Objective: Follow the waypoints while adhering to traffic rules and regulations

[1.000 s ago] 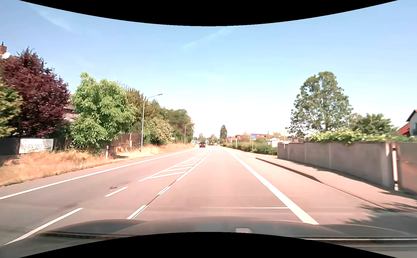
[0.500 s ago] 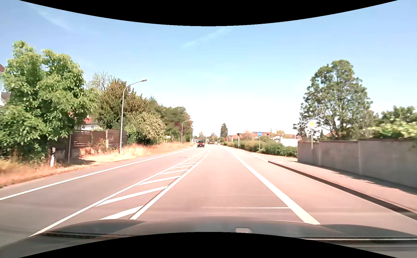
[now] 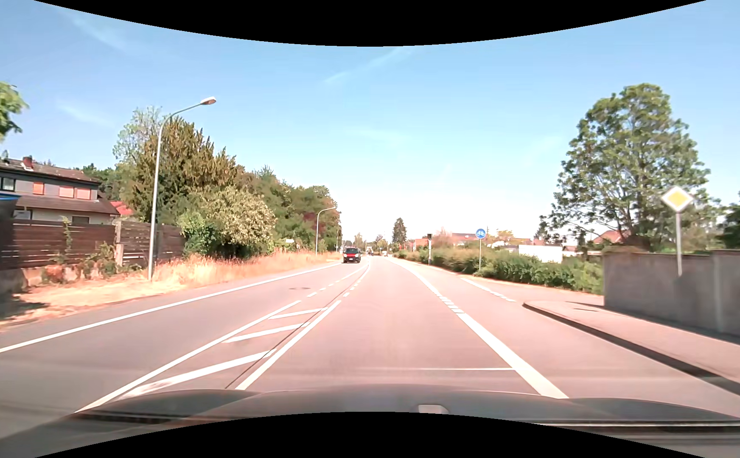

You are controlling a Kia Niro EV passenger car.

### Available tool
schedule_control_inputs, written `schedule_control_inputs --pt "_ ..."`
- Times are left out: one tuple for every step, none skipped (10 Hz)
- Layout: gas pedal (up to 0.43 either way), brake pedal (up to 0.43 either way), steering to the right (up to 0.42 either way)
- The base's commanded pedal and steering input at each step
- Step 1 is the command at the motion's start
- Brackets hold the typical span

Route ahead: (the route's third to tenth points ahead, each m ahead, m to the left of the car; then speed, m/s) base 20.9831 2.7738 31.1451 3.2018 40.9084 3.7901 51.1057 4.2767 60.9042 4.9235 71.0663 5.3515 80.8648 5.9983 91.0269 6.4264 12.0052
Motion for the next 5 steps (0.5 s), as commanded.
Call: schedule_control_inputs --pt "0.000 0.000 -0.006" --pt "0.000 0.000 -0.007" --pt "0.000 0.000 -0.007" --pt "0.000 0.000 -0.007" --pt "0.000 0.000 -0.007"
